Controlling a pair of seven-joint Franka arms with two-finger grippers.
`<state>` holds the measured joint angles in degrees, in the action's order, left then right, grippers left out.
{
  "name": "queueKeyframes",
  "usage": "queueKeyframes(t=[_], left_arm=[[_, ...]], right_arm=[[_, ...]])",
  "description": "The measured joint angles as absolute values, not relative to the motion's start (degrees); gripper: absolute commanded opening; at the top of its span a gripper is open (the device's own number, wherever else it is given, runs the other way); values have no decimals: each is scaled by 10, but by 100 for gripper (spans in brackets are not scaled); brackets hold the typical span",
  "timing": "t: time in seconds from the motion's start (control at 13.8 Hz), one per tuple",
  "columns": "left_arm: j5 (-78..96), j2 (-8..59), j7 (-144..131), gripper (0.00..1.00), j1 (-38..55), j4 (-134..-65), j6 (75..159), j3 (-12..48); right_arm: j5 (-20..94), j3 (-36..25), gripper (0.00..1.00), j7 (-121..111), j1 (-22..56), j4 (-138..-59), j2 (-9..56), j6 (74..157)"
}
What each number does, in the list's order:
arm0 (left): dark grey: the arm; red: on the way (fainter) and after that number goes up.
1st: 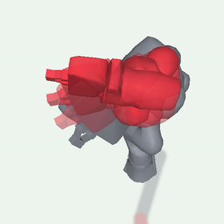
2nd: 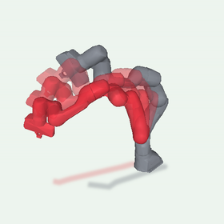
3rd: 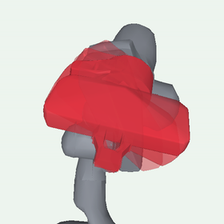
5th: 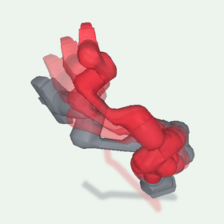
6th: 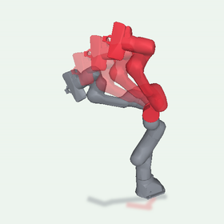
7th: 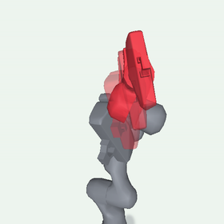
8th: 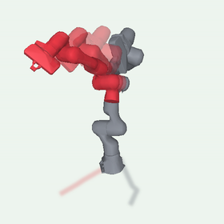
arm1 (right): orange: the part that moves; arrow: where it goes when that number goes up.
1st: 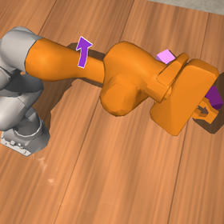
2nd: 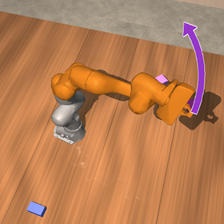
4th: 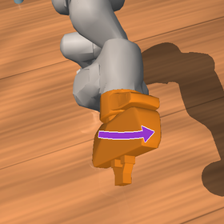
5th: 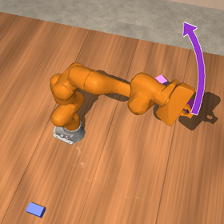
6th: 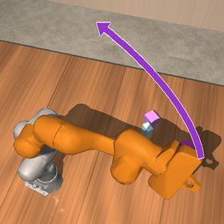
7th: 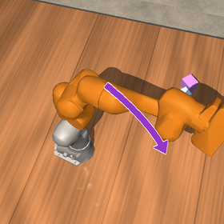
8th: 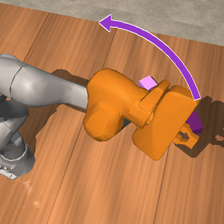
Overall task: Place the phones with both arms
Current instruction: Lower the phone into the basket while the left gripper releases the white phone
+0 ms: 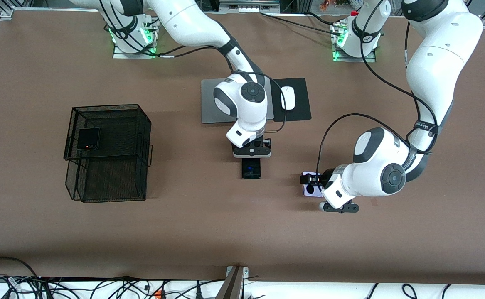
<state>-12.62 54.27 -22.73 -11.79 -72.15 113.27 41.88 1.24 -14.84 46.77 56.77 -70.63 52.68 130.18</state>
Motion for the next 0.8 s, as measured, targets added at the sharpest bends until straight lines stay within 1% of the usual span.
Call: queueKeyframes(t=[0.22, 0.44, 0.58, 0.8], left_arm=[[-126, 545, -257, 36, -103, -722, 1148, 419], [-126, 561, -317, 36, -68, -723, 1201, 418], [-126, 578, -367, 36, -23, -724, 1249, 403], [-126, 590, -420, 37, 82, -725, 1301, 322]], right_arm=[[14, -153, 61, 409, 547, -702, 455, 1185], [15, -160, 61, 330, 507, -710, 381, 1077], [16, -180, 61, 267, 484, -754, 330, 1059], [18, -238, 61, 167, 472, -871, 237, 1066]])
